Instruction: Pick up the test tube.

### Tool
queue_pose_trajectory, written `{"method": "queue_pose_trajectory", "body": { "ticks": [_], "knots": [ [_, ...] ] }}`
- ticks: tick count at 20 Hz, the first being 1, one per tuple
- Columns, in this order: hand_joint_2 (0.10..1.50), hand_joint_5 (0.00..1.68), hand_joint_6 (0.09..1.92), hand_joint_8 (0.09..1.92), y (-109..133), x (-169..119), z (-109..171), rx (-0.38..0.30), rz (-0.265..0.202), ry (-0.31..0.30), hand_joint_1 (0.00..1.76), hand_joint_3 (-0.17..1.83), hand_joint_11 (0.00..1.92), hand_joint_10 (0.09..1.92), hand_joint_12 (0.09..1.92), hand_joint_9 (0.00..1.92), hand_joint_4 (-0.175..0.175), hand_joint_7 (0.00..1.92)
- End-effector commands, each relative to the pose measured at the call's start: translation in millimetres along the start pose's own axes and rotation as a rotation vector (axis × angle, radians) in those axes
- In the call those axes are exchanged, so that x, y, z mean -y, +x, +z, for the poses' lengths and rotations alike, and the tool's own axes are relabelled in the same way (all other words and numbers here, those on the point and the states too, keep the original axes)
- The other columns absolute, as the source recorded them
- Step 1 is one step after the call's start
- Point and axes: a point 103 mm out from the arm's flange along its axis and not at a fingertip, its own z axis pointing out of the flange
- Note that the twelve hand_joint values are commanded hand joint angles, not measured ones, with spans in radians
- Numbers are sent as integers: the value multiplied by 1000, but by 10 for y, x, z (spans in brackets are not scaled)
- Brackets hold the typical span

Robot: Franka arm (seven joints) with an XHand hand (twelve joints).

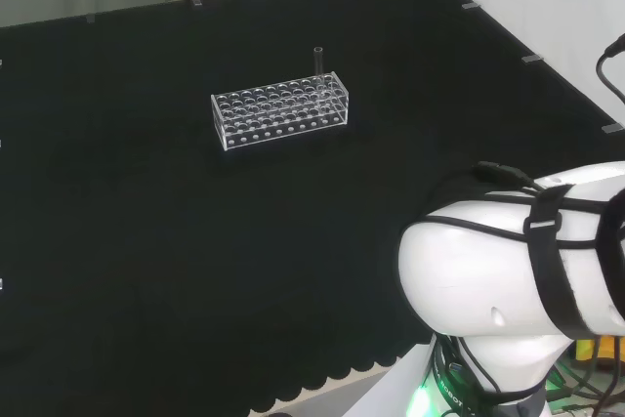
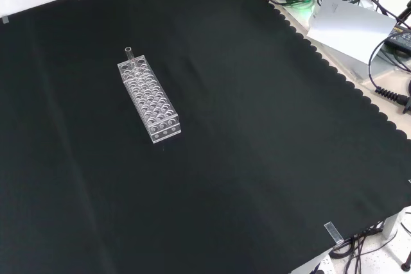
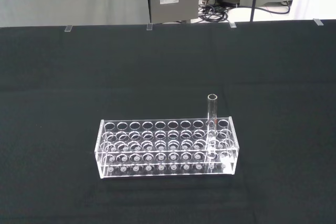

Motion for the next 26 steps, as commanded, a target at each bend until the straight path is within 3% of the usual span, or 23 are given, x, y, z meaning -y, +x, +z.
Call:
{"method": "queue_pose_trajectory", "body": {
  "ticks": [1,7,11,16,26],
  "knots": [
    [755,52,87,390,1,-4,1,7,0,-7,460,496,43,484,1344,73,-27,55],
    [870,8,87,283,31,-186,2,-17,-20,-13,365,305,0,414,1292,0,-17,0],
    [891,35,87,392,50,-443,4,-28,-32,-14,379,260,0,571,1360,0,-21,0],
    [905,61,87,511,35,-798,95,-26,-31,27,398,226,0,689,1426,0,-25,0],
    [922,141,87,731,-65,-1395,506,-37,-29,118,433,197,0,821,1508,0,-43,0]
  ]
}}
